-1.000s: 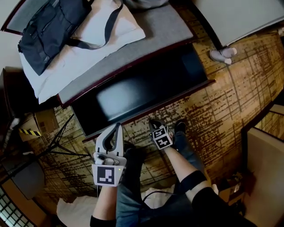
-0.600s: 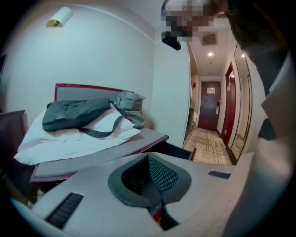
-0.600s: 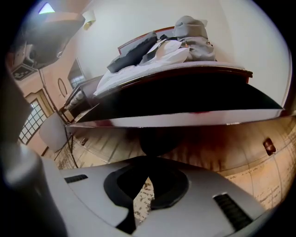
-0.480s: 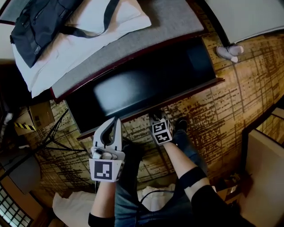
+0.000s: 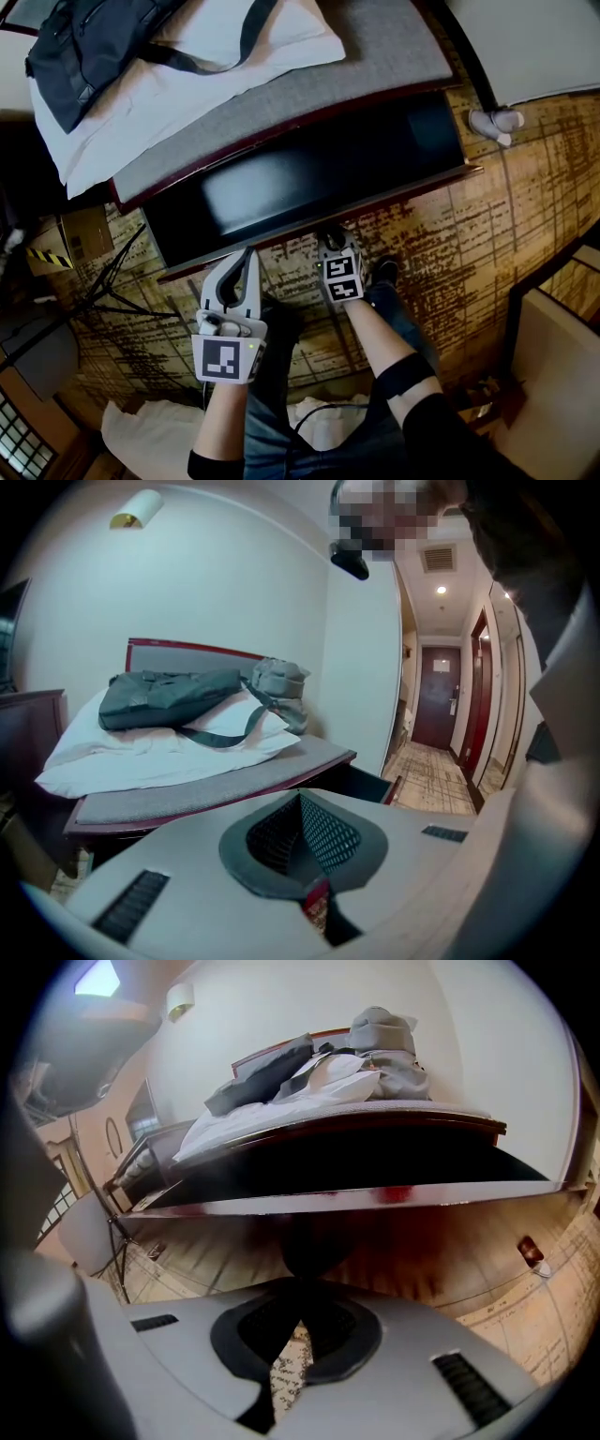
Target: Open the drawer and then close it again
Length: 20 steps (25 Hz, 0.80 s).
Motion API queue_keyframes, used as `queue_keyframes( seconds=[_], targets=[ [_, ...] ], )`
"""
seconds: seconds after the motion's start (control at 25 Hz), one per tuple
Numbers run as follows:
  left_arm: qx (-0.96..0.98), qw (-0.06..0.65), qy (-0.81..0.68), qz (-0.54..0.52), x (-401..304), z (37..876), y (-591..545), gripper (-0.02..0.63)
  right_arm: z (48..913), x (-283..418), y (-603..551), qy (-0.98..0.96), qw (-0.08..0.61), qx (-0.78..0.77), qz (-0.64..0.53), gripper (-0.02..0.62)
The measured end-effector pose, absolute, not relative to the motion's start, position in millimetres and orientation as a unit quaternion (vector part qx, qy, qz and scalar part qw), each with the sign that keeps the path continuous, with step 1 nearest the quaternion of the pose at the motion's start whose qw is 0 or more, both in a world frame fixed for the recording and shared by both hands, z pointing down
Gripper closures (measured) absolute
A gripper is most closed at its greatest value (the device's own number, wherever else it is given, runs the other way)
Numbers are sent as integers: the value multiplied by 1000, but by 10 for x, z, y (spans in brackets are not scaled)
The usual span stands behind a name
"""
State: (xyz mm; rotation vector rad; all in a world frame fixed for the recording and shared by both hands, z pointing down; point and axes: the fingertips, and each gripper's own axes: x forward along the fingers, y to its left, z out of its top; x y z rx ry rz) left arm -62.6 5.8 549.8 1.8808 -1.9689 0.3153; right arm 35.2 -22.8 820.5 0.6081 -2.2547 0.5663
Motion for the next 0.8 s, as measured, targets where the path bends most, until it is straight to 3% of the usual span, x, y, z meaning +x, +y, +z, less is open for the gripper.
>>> queue_keyframes(
  seconds=[0.8],
  targets=[
    [639,207,-734,96,-985,5689,231,603,8223,-459,-1083,-892,328,242,194,595]
  ],
)
